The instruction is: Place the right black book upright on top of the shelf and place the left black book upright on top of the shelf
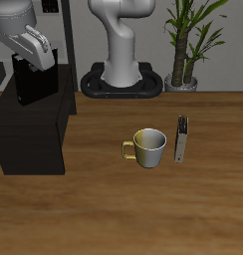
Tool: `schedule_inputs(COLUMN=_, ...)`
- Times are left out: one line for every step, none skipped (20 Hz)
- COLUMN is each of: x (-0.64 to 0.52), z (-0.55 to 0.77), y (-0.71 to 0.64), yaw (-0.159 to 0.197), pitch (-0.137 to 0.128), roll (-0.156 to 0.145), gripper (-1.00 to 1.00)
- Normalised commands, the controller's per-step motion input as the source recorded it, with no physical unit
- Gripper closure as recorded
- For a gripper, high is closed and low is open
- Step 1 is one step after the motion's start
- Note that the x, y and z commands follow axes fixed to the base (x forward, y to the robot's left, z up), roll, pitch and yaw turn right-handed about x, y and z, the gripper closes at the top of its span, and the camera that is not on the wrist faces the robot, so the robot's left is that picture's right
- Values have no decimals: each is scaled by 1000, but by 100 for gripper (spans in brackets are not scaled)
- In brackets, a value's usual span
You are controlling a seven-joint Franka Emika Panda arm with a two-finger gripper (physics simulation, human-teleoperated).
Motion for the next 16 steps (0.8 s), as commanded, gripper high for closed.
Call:
schedule_inputs(x=13, z=-77, y=-88, yaw=-66, pitch=-1, roll=32, gripper=100)
schedule_inputs(x=-11, z=-54, y=-74, yaw=-19, pitch=21, roll=-52, gripper=100)
schedule_inputs(x=26, z=-138, y=-308, yaw=-67, pitch=39, roll=-76, gripper=100)
schedule_inputs(x=-102, z=17, y=106, yaw=234, pitch=-67, roll=-71, gripper=100)
schedule_inputs(x=-23, z=-148, y=-111, yaw=30, pitch=14, roll=25, gripper=100)
schedule_inputs(x=-22, z=-119, y=-64, yaw=-108, pitch=-10, roll=-51, gripper=-100)
schedule_inputs(x=95, z=-234, y=-87, yaw=114, pitch=98, roll=-120, gripper=-100)
schedule_inputs(x=-26, z=-91, y=-94, yaw=-114, pitch=20, roll=43, gripper=-100)
schedule_inputs(x=34, z=-143, y=-115, yaw=-34, pitch=40, roll=-48, gripper=-100)
schedule_inputs(x=51, z=-129, y=-87, yaw=-4, pitch=30, roll=-18, gripper=-100)
schedule_inputs(x=101, z=-122, y=-23, yaw=-31, pitch=43, roll=-17, gripper=-100)
schedule_inputs(x=-2, z=-120, y=-118, yaw=-46, pitch=8, roll=-16, gripper=-100)
schedule_inputs(x=6, z=14, y=64, yaw=0, pitch=0, roll=0, gripper=-100)
schedule_inputs(x=34, z=-54, y=-8, yaw=5, pitch=15, roll=-9, gripper=-100)
schedule_inputs(x=-64, z=-50, y=-145, yaw=14, pitch=-1, roll=-30, gripper=-100)
schedule_inputs(x=-25, z=-12, y=-66, yaw=-45, pitch=15, roll=-5, gripper=-100)
